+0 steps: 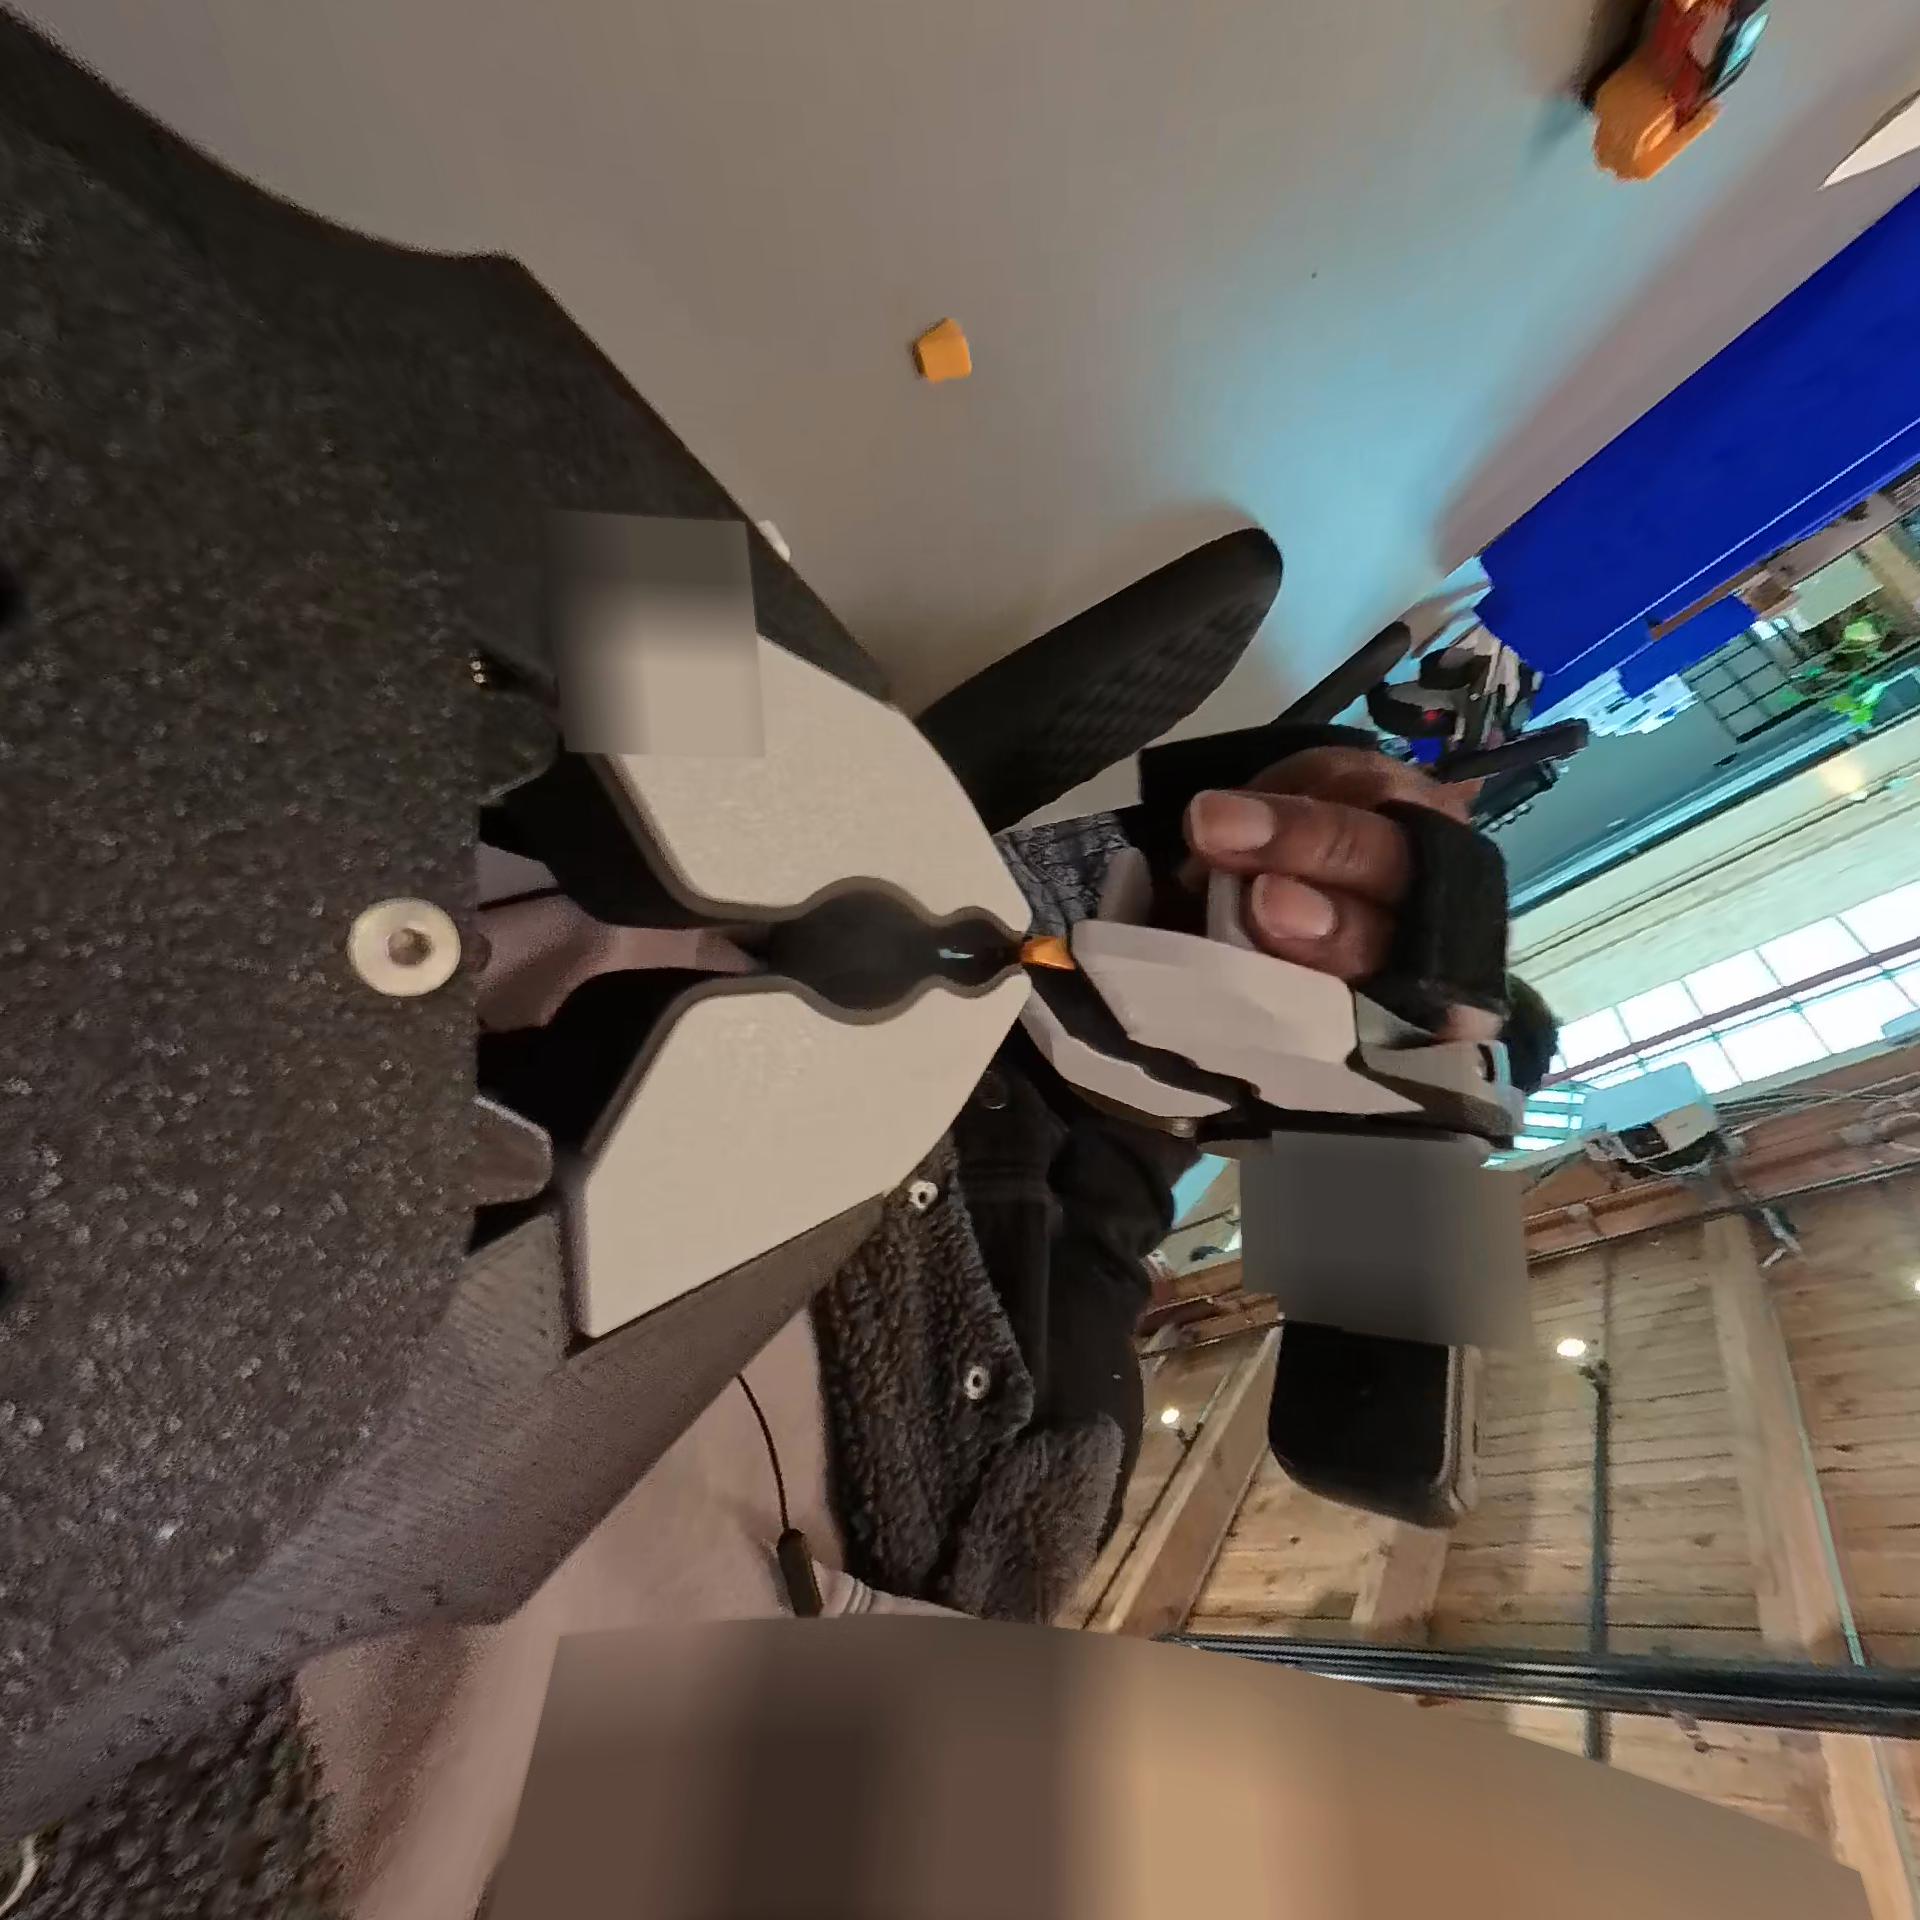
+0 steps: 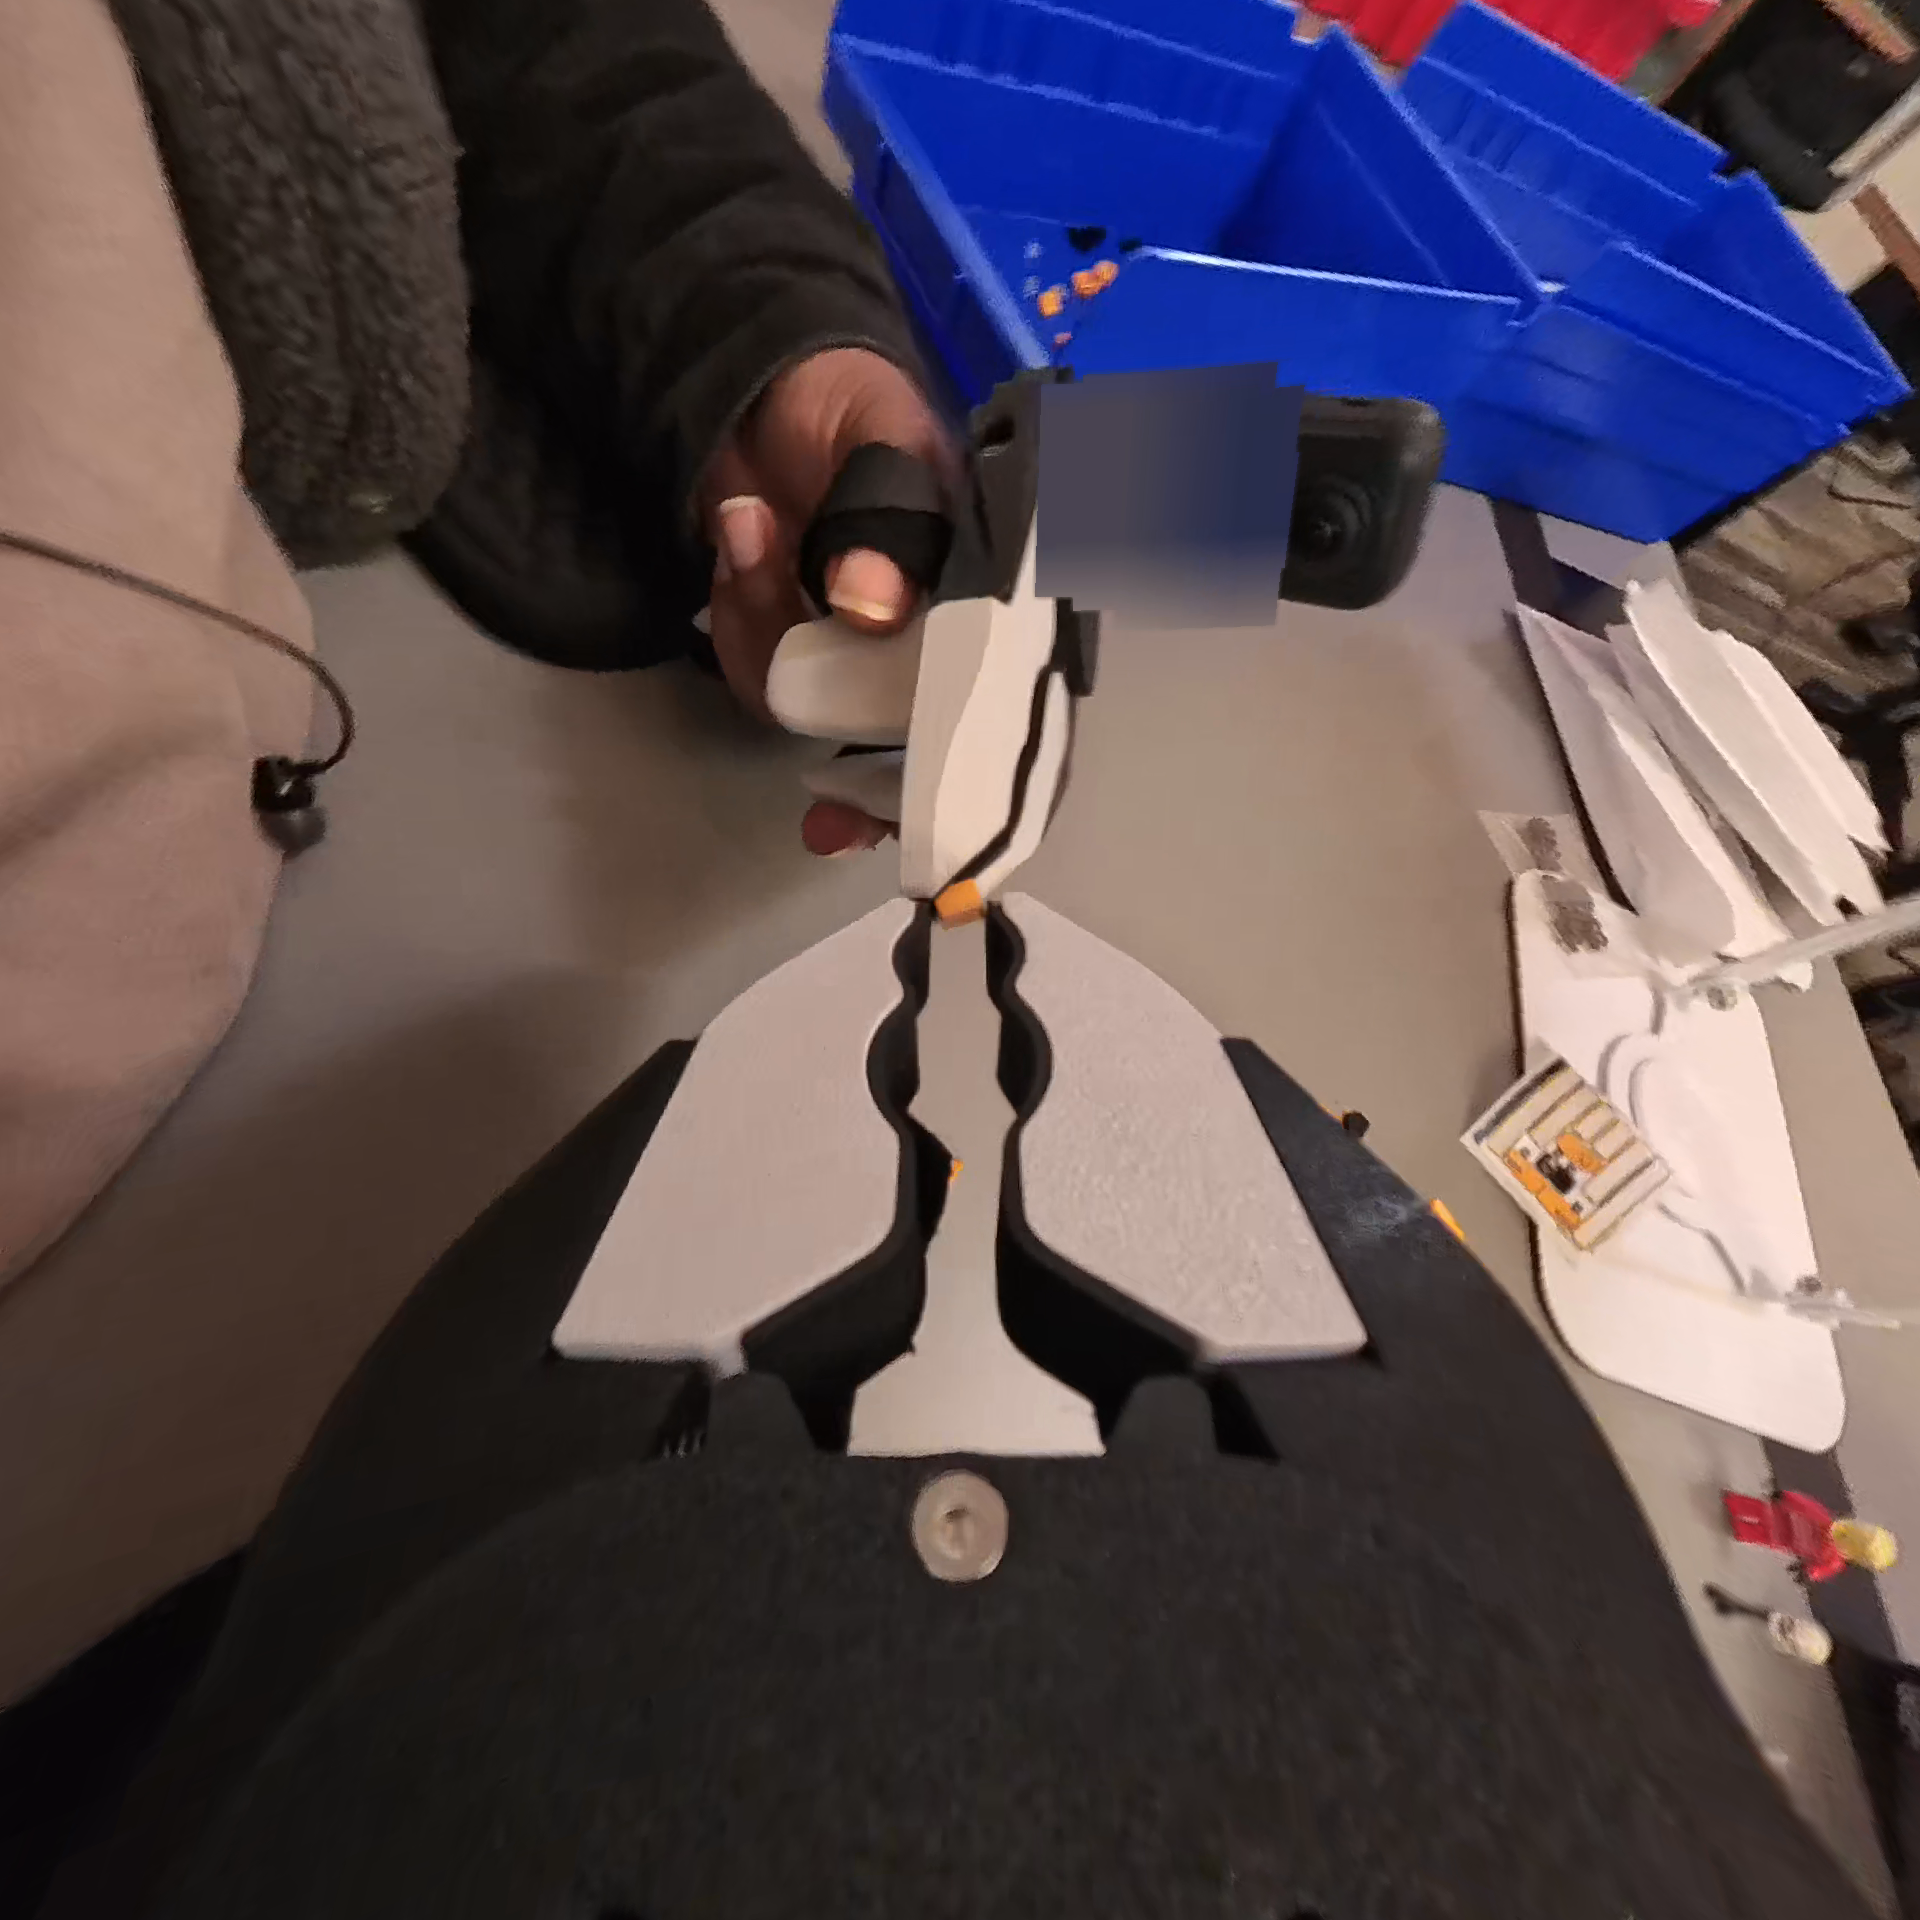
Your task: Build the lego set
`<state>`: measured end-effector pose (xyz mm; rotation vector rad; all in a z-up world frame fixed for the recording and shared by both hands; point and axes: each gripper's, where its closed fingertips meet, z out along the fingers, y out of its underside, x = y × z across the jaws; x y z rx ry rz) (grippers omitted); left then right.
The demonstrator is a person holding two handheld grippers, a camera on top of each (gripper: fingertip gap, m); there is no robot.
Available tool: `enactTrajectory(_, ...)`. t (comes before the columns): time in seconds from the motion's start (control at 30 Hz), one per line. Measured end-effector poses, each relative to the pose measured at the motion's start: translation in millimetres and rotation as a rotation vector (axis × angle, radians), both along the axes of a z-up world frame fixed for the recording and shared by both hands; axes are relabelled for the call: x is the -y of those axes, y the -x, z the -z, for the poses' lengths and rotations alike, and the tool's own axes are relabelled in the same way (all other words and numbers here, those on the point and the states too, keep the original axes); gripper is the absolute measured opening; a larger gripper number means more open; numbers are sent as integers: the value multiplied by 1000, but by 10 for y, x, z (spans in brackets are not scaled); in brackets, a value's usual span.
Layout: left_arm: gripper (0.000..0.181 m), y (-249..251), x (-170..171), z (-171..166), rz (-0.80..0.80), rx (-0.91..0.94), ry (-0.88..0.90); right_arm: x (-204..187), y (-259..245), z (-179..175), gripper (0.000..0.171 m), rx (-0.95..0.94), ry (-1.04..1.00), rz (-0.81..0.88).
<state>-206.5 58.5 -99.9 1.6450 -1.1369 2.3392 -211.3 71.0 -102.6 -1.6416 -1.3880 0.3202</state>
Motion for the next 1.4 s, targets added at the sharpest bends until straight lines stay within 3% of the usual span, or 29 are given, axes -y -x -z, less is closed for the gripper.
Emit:
enactTrajectory(0.3,2,111,411,49,237,-8,-56,438,84,63,8,250,194,-389)
enactTrajectory(0.53,3,119,402,27,249,-8,-26,445,122,59,8,305,250,-485)
enactTrajectory(0.63,3,90,323,34,206,-15,-22,364,99,65,8,299,247,-425)
enactTrajectory(0.87,3,-47,-153,42,-70,-41,82,-28,-22,30,15,73,140,30)
enactTrajectory(1.0,3,-80,-246,114,-151,-83,123,-158,-56,119,13,-39,66,236)
enactTrajectory(1.2,3,-100,-252,183,-199,-131,121,-216,-76,173,13,-58,-5,306)
enactTrajectory(1.4,2,-95,-204,243,-242,-170,111,-200,-58,233,17,-40,5,229)
